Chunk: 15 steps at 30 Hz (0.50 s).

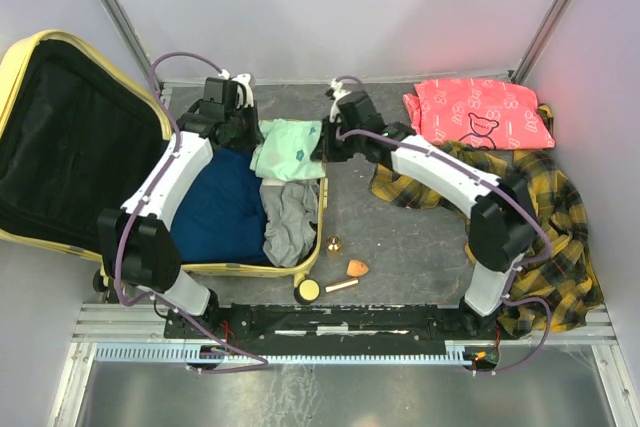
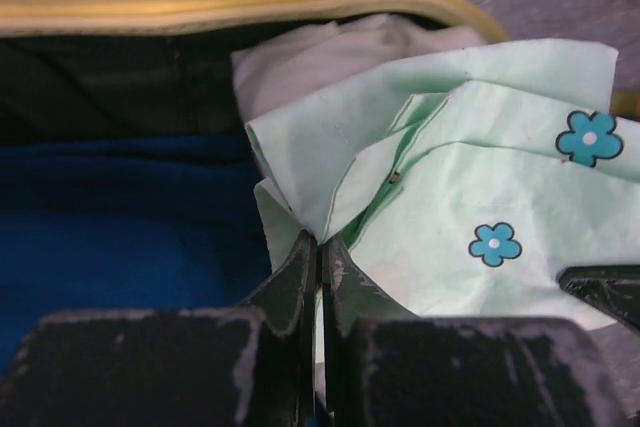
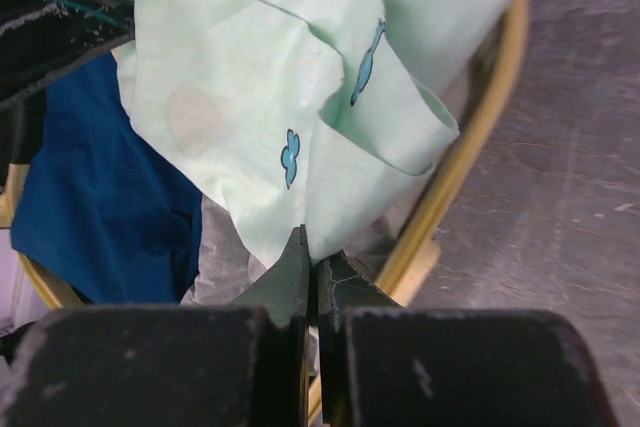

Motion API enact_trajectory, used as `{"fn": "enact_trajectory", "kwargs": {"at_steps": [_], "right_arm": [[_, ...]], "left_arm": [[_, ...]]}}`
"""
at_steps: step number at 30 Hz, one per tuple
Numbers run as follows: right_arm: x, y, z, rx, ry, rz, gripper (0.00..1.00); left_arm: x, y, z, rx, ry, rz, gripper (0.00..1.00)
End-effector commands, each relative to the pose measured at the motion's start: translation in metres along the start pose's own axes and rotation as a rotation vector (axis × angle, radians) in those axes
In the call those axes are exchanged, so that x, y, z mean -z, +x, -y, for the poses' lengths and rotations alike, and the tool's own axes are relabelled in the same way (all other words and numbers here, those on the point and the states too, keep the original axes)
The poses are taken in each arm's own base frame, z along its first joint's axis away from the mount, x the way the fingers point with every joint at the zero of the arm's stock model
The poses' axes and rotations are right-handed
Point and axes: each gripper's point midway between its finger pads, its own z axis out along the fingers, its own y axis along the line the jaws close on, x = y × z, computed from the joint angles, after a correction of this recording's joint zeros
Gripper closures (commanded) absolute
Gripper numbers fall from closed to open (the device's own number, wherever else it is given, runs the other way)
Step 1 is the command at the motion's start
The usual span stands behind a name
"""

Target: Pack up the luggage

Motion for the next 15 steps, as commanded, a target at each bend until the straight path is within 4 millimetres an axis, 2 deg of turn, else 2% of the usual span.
{"fn": "enact_trajectory", "kwargs": {"at_steps": [1, 6, 7, 11, 15], "right_arm": [[-0.024, -0.009, -0.019, 0.025, -0.014, 0.058, 0.98], [-0.060, 0.010, 0.004, 0.068, 0.032, 0.013, 0.98], [-0.064, 0.012, 0.007, 0.077, 0.037, 0.008, 0.96], [-0.063, 0.004, 0.003, 0.100, 0.028, 0.023, 0.77], [-0.045, -0.016, -0.013, 0.135, -0.011, 0.053, 0.50]], "left_arm": [[0.002, -0.001, -0.034, -0.093, -0.093, 0.042, 0.97], [-0.025, 0.017, -0.062, -0.104, -0.151, 0.004, 0.97], [-0.028, 0.018, -0.066, -0.102, -0.158, 0.001, 0.97], [-0.033, 0.018, -0.074, -0.094, -0.174, -0.007, 0.96], [-0.031, 0.018, -0.070, -0.094, -0.160, -0.025, 0.73]]}}
